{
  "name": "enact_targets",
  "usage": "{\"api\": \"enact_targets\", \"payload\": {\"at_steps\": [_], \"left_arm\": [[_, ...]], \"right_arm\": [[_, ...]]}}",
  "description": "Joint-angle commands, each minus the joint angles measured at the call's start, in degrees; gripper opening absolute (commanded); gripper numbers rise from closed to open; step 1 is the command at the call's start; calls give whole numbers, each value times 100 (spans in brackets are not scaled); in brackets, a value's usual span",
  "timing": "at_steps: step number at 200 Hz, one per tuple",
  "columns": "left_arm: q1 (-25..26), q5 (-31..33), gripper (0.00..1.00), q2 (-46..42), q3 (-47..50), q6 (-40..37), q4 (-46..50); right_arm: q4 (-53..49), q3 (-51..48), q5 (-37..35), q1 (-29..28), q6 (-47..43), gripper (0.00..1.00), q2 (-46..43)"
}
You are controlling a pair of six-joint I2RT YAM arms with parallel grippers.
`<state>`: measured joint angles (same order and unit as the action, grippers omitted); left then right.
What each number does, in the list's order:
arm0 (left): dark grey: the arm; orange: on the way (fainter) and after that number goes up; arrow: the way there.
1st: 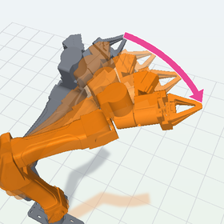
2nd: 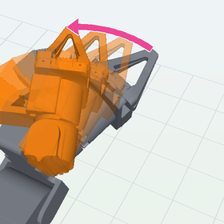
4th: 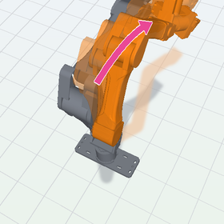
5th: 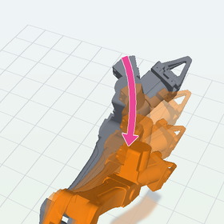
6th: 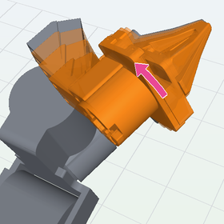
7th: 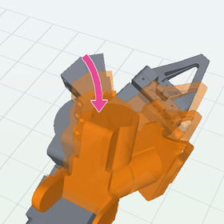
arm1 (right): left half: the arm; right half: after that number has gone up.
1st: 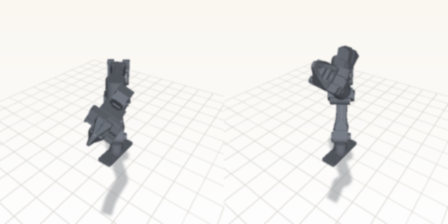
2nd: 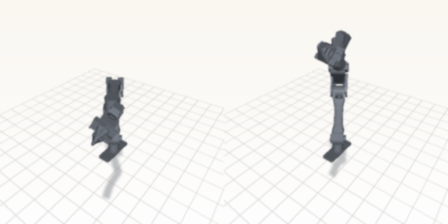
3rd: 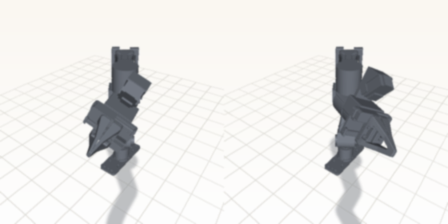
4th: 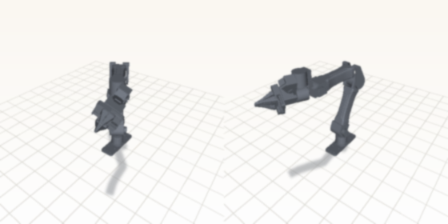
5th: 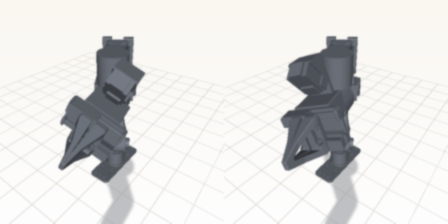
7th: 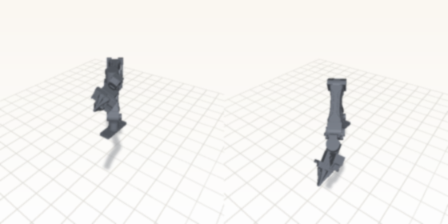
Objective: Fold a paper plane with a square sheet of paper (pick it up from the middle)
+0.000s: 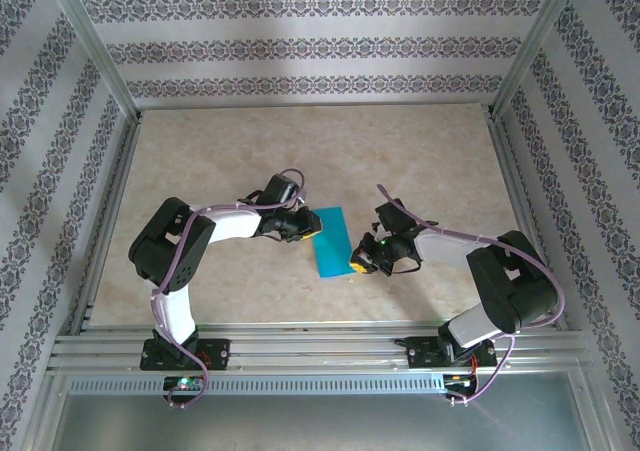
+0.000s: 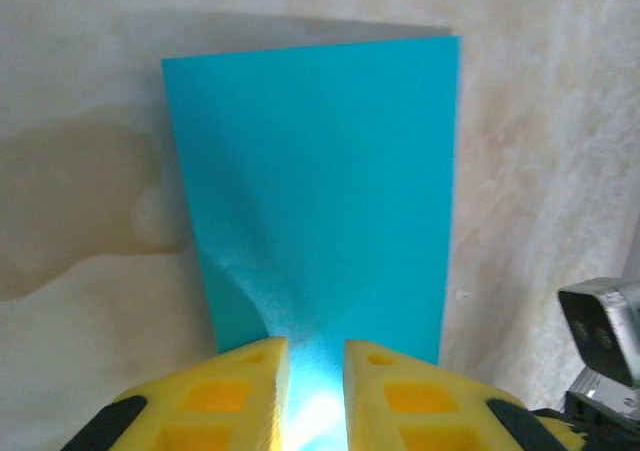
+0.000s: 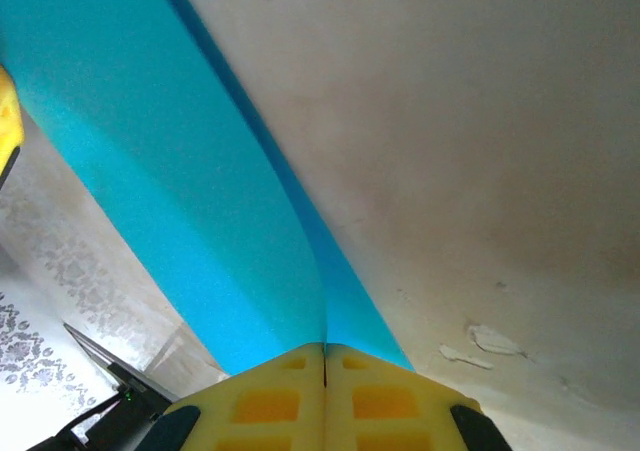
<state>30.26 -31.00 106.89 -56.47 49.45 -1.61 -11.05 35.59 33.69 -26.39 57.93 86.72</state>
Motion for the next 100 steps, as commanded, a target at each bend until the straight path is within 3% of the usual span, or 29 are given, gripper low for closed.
{"api": "enact_targets", "payload": {"at_steps": [1, 100], "left_arm": [[-13, 97, 21, 168, -191, -185, 218], [-18, 173, 19, 411, -241, -287, 474]], "right_arm": [[-165, 87, -67, -24, -93, 0, -82], [-40, 668, 240, -68, -482, 1, -24]]}}
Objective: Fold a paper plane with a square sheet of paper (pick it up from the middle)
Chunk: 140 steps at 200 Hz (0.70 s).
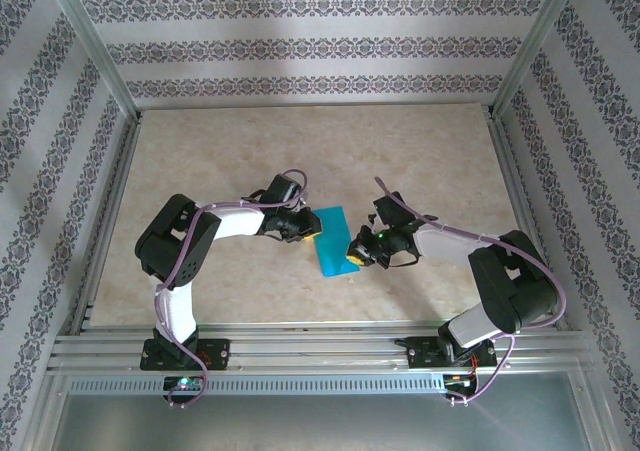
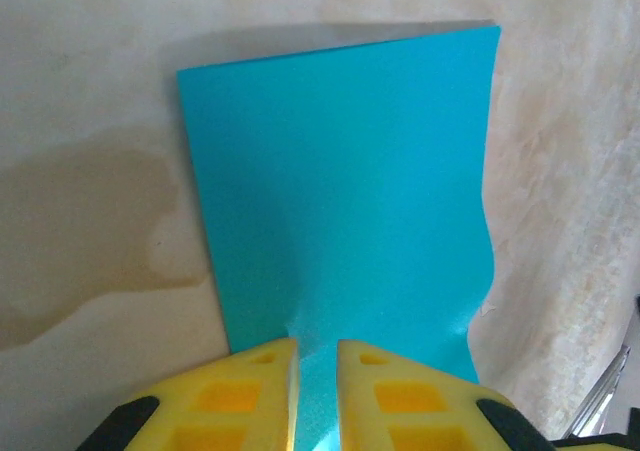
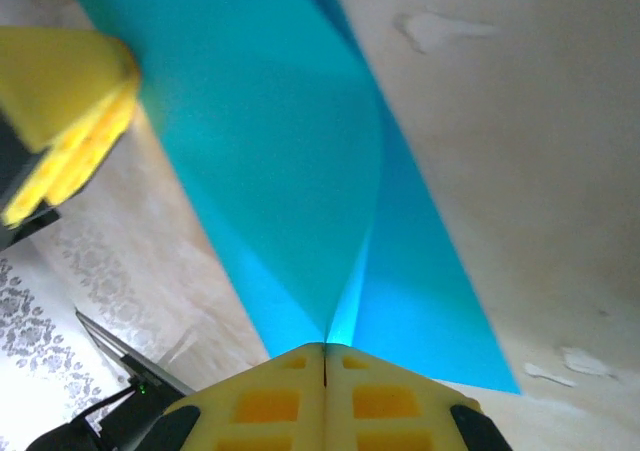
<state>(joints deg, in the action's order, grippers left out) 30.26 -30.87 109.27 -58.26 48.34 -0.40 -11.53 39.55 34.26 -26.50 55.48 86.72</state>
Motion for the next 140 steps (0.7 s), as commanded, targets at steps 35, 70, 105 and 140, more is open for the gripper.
{"api": "enact_targets", "payload": {"at_steps": [35, 70, 105, 140], "left_arm": [[-20, 178, 19, 202, -47, -210, 376], [-19, 196, 18, 207, -27, -203, 390], [-15, 215, 17, 189, 11, -198, 412], [-15, 254, 15, 174, 42, -168, 427]], "right_arm": [[247, 524, 298, -116, -219, 1, 266], [435, 714, 235, -262, -209, 1, 610], [557, 834, 165, -407, -191, 2, 902], [656, 861, 6, -470, -156, 2, 1098]]}}
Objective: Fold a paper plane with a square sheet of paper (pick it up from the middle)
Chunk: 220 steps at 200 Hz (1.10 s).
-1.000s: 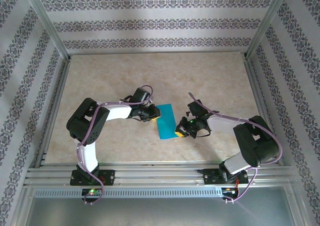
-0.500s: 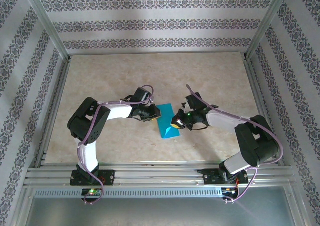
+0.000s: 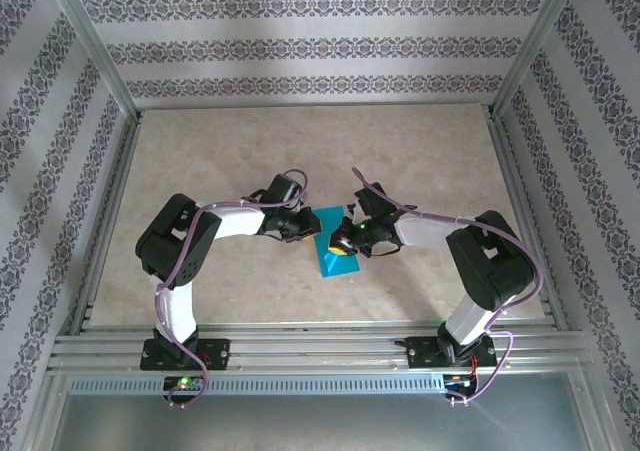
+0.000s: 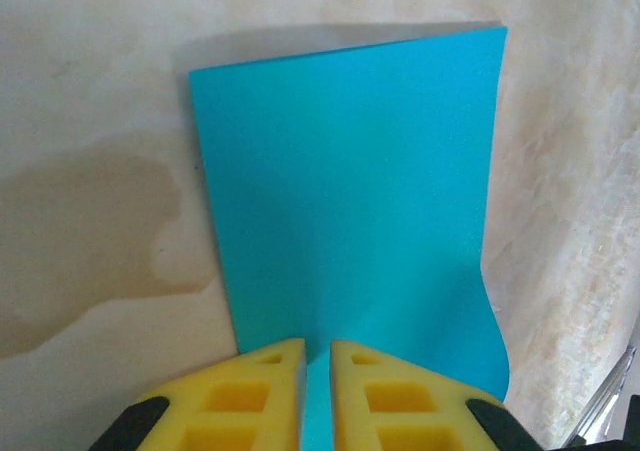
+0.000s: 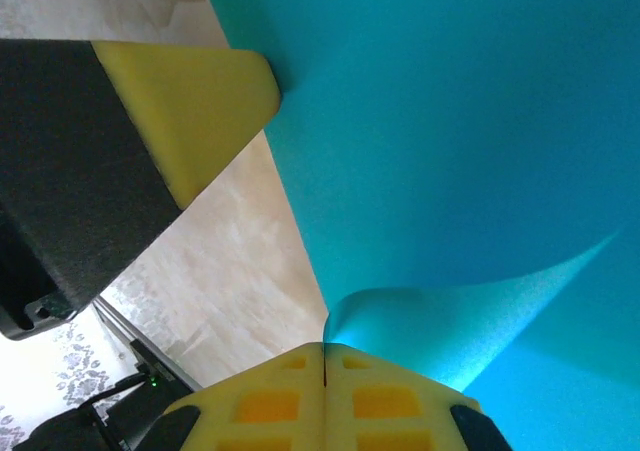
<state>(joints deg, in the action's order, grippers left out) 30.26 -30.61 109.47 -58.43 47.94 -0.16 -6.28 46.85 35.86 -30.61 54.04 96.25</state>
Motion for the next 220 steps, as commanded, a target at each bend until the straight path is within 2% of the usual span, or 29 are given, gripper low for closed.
{"api": "enact_targets", "payload": {"at_steps": [1, 76, 220], "left_arm": [[-13, 225, 15, 154, 55, -123, 403], [-13, 239, 14, 185, 77, -101, 418], [-14, 224, 14, 185, 96, -92, 421]], "right_arm": [[130, 131, -156, -59, -5, 2, 147], [529, 38, -429, -133, 284, 2, 323], [611, 167, -363, -225, 230, 3, 621]]}}
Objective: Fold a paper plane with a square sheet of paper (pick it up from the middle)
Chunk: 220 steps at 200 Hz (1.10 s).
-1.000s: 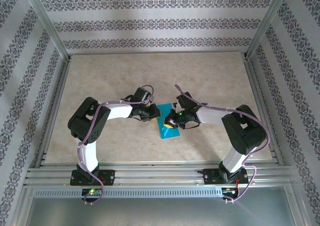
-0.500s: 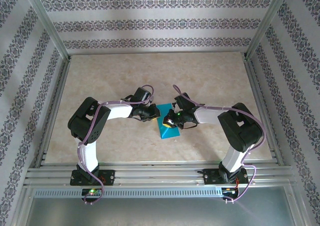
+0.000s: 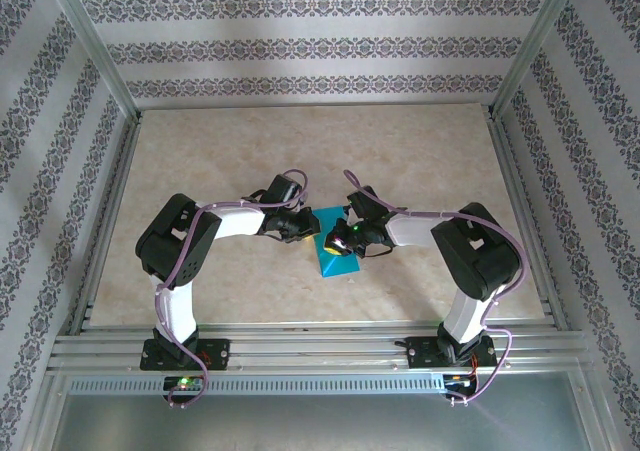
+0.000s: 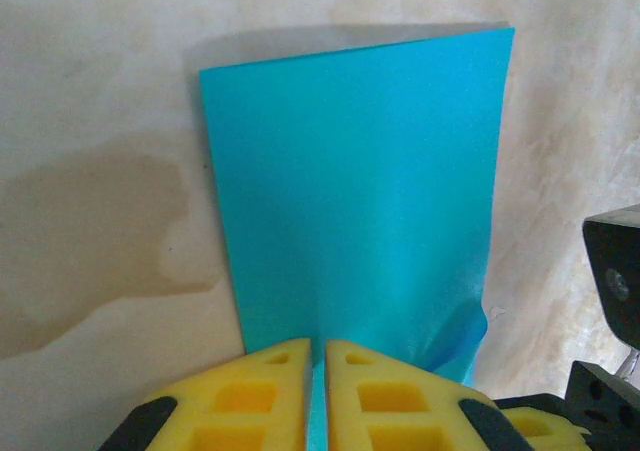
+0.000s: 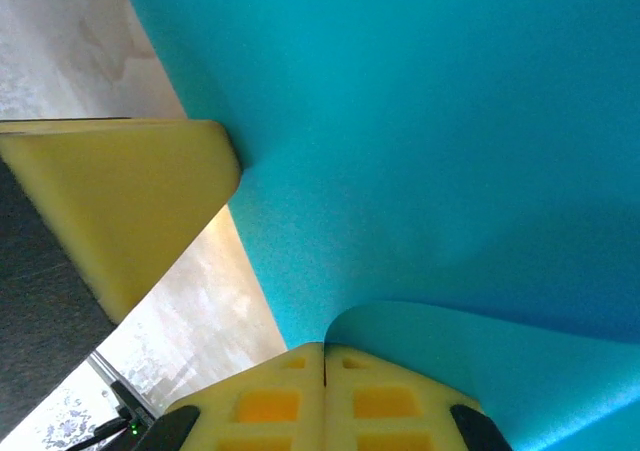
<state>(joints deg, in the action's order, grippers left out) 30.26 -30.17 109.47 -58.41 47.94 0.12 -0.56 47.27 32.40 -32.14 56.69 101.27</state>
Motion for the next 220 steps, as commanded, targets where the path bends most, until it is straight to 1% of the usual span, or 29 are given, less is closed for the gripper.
{"api": "enact_targets", "payload": {"at_steps": [1, 220], "left_arm": [[-17, 184, 14, 182, 94, -92, 392], [-20, 178, 13, 189, 111, -72, 381]], "right_arm": [[38, 125, -21, -68, -35, 3, 120], [47, 160, -27, -64, -91, 3, 393]]}}
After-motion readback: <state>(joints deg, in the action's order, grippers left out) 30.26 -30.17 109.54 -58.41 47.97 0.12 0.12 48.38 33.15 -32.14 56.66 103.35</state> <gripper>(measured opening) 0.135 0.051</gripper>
